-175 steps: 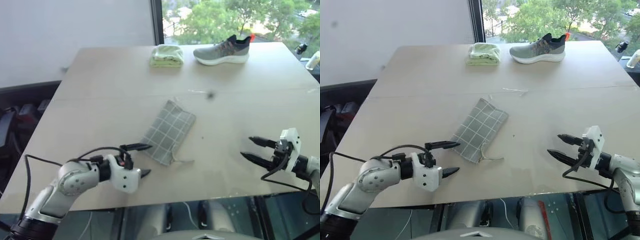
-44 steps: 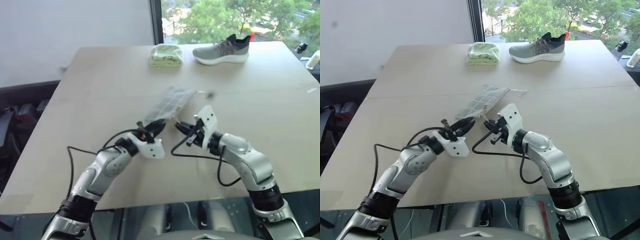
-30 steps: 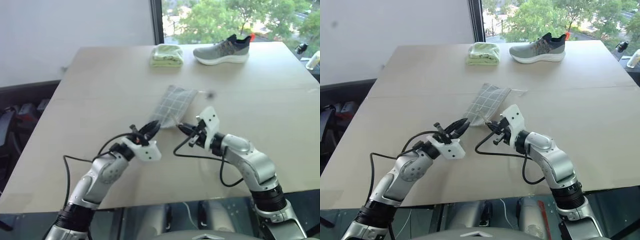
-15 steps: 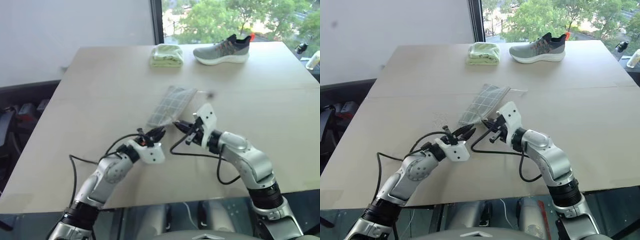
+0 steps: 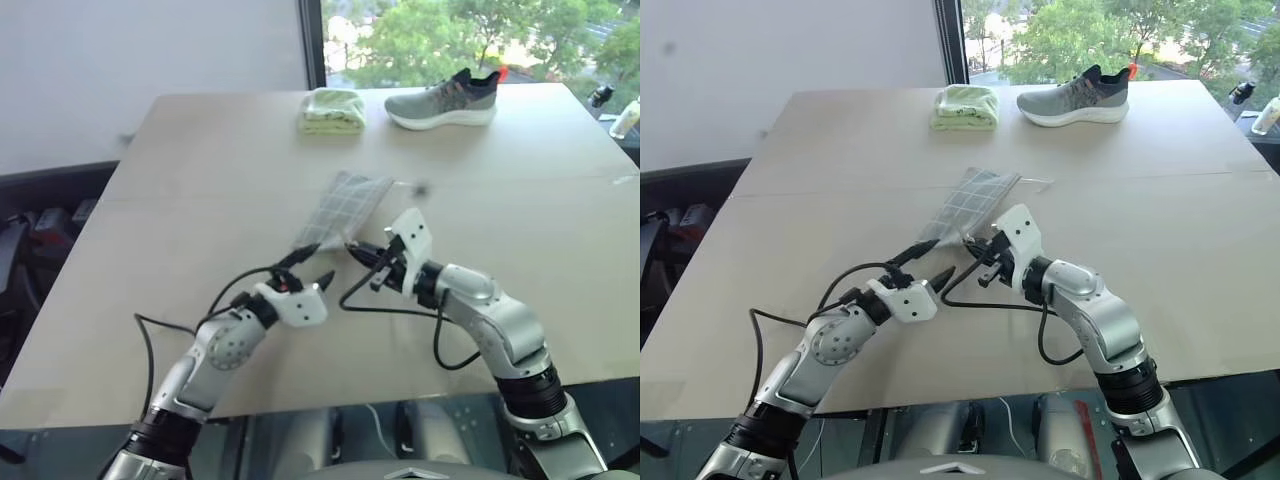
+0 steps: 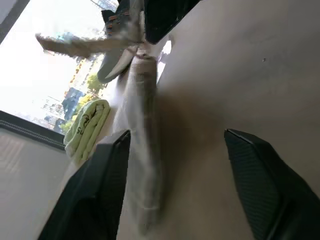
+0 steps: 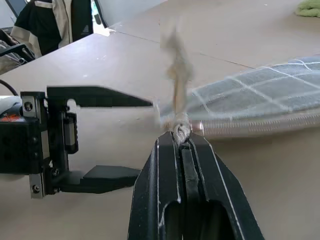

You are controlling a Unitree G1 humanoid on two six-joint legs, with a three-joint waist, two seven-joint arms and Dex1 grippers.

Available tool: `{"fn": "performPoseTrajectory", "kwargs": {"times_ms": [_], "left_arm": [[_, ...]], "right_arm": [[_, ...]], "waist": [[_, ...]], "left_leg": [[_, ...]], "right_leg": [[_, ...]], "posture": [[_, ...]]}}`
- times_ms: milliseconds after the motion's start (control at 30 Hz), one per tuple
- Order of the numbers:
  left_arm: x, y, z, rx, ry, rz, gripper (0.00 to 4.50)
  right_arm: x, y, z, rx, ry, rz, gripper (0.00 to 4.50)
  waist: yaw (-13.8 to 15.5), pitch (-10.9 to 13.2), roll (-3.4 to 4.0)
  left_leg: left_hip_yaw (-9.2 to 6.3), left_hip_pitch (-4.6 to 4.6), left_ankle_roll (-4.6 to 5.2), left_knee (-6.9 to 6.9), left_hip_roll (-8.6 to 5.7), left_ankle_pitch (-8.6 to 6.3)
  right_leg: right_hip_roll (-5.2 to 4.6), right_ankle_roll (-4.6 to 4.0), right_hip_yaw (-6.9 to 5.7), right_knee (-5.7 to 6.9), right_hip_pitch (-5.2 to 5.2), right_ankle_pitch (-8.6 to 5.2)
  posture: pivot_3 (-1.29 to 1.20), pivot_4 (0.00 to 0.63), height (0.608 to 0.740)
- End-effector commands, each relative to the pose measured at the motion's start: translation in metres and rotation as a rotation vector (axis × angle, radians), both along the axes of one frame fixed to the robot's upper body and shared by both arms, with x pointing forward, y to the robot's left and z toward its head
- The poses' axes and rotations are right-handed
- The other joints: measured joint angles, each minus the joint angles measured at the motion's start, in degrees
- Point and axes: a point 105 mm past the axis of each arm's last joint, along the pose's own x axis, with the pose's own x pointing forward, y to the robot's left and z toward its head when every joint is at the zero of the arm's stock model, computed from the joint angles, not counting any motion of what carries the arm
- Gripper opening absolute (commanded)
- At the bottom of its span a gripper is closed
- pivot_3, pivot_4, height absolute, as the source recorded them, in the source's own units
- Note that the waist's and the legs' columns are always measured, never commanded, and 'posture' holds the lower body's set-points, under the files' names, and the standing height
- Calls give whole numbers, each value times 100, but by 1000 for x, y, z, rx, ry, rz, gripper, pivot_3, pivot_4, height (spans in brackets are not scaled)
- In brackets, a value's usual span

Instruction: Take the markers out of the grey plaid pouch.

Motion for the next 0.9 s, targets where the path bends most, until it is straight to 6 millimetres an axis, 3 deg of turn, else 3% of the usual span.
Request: {"fn": "performPoseTrajectory", "kwargs": {"times_ms": [33,133,367,467,533,633,900], "left_arm": [[4,-6,18,5,-98,-5,2958],[11,-13,23,5,-134,-5,2958],[28,-21,4,51,-68,7,2958],[29,-21,4,42,-64,9,2107],[28,-22,3,42,-61,6,1081],[29,-23,2,43,-57,4,41],[27,-22,1,43,-49,6,41]], "right_arm": [[-5,5,14,29,-51,29,0],[-6,6,14,27,-52,37,0],[-6,8,15,29,-56,45,0],[-6,8,15,30,-56,42,0],[-6,7,15,29,-57,41,0],[-6,7,15,29,-58,40,0],[-6,5,14,33,-53,24,0]], "waist": [[12,0,0],[28,0,0],[-1,-1,-2],[0,-1,-3],[3,-1,-3],[28,-2,-4],[26,-2,-4]], "left_leg": [[0,0,0,0,0,0],[0,0,-7,0,-2,4],[4,0,-18,-1,-1,11],[4,1,-1,1,-1,2],[4,1,-7,1,-1,5],[4,3,-6,1,-1,4],[4,4,-18,5,-2,11]], "right_leg": [[0,0,0,0,0,0],[0,0,-1,0,1,0],[8,0,1,0,0,0],[9,0,2,2,0,0],[8,0,2,2,0,0],[6,0,2,3,2,0],[4,0,2,3,4,0]], "posture": [[0,150,740],[0,150,740],[0,150,740],[0,150,740],[0,150,740],[0,150,740],[0,150,740]]}}
